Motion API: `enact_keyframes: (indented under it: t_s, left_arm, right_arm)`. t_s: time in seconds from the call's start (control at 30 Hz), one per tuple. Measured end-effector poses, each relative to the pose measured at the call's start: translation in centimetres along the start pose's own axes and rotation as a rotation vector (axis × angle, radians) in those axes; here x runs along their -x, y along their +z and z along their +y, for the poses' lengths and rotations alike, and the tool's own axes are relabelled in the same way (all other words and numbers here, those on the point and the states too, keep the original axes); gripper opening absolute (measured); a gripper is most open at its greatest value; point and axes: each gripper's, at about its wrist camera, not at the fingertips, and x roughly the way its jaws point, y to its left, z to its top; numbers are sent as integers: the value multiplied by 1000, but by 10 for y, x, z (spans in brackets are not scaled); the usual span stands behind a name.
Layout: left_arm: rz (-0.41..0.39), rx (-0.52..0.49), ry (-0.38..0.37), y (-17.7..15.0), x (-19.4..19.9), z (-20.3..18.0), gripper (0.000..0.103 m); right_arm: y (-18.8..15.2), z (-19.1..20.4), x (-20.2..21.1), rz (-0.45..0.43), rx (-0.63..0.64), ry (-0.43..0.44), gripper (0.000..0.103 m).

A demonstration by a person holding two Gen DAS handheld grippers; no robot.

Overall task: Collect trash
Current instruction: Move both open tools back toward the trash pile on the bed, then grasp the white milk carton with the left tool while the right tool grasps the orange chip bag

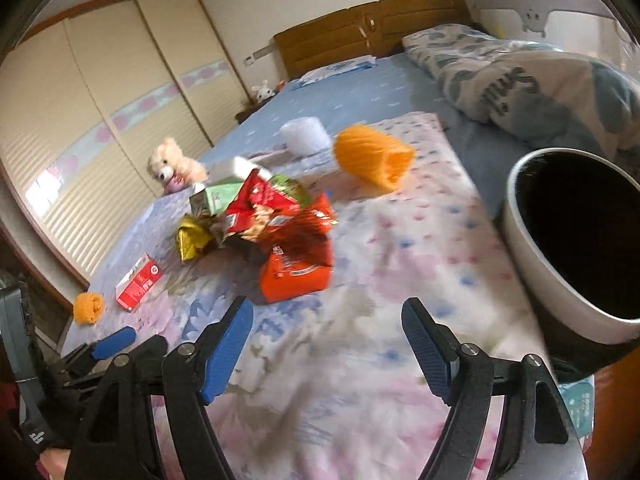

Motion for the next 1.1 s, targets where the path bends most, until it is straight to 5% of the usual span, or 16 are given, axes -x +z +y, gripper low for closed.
enact_keyframes:
  t_s: [0.43,0.83,0.9,0.97,1.1]
  left_arm:
    - [56,93,144,21,-28,100,89]
    - [141,30,136,49,-68,117,90]
    - [137,17,128,50,-68,114,76]
    - [123,8,87,49,-65,111,61]
    - [80,-10,117,45,-54,100,59]
  right_arm:
    - [9,32,-47,63,43,-33,83]
    - [25,32,-74,99,22,-73,82]
    - [26,30,-73,92,15,-78,80]
    - [27,29,-74,94,17,-73,62]
    - [24,28,-71,100,18,-45,52]
